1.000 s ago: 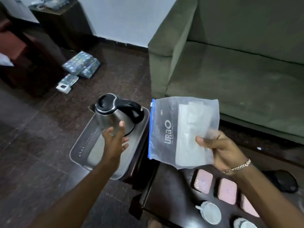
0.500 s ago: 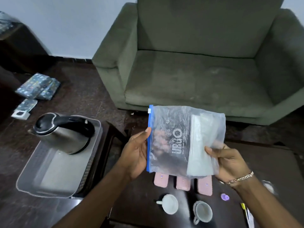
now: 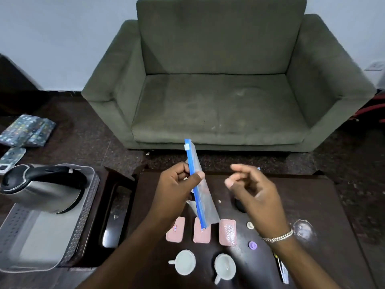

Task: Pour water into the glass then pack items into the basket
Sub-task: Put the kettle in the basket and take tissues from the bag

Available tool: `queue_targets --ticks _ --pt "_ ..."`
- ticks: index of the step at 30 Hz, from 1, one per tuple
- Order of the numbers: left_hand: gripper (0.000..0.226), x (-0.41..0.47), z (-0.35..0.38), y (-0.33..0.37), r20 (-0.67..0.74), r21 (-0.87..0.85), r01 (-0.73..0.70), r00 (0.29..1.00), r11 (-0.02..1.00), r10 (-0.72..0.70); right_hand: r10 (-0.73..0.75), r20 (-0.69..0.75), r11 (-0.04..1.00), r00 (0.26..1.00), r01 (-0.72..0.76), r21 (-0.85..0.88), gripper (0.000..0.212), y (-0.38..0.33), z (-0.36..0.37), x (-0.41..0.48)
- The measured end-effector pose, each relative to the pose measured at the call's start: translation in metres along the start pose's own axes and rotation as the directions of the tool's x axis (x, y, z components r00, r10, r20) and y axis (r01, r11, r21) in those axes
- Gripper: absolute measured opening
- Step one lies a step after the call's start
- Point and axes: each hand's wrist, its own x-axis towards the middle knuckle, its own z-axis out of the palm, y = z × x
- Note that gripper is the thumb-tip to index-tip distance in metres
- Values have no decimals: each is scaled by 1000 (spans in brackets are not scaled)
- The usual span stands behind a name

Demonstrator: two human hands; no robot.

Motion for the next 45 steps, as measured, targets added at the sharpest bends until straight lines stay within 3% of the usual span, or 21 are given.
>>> queue_targets --ticks 4,10,17,23,26,29,38,40,42,43,45 --pt "13 0 21 1 48 10 -11 999 1000 10 -20 153 1000 988 21 -5 22 -32 17 -11" --pt "41 1 30 -4 43 -114 98 995 989 -93 86 61 995 994 -83 -56 30 -30 22 -7" --pt "23 -3 34 -12 40 -74 134 991 988 -132 117 38 986 992 -112 -122 25 -14 23 -1" --pt "22 -3 30 -17 66 -92 158 986 983 -152 193 80 978 978 -198 67 20 -3 17 0" --pt "5 -2 28 -17 95 -130 169 983 977 -157 222 68 966 973 -229 120 19 0 16 0" --pt "37 0 26 -16 150 -171 185 976 968 -160 256 83 946 963 -267 186 19 3 14 1" --pt "37 5 24 -15 139 -131 120 985 984 -102 332 -8 891 943 -311 332 22 9 16 -4" --pt "38 6 20 -14 111 6 42 993 999 -42 285 -90 934 954 -255 248 22 8 11 -5" --pt "34 5 15 -13 96 196 -62 994 979 44 127 -190 992 974 -129 2 24 7 0 -6" --pt "34 4 11 -12 92 318 -117 992 941 92 7 -223 987 975 -43 -157 25 5 -6 -7" --pt "41 3 6 -10 92 535 -193 981 822 171 -243 -223 880 944 119 -459 29 3 -17 -8"
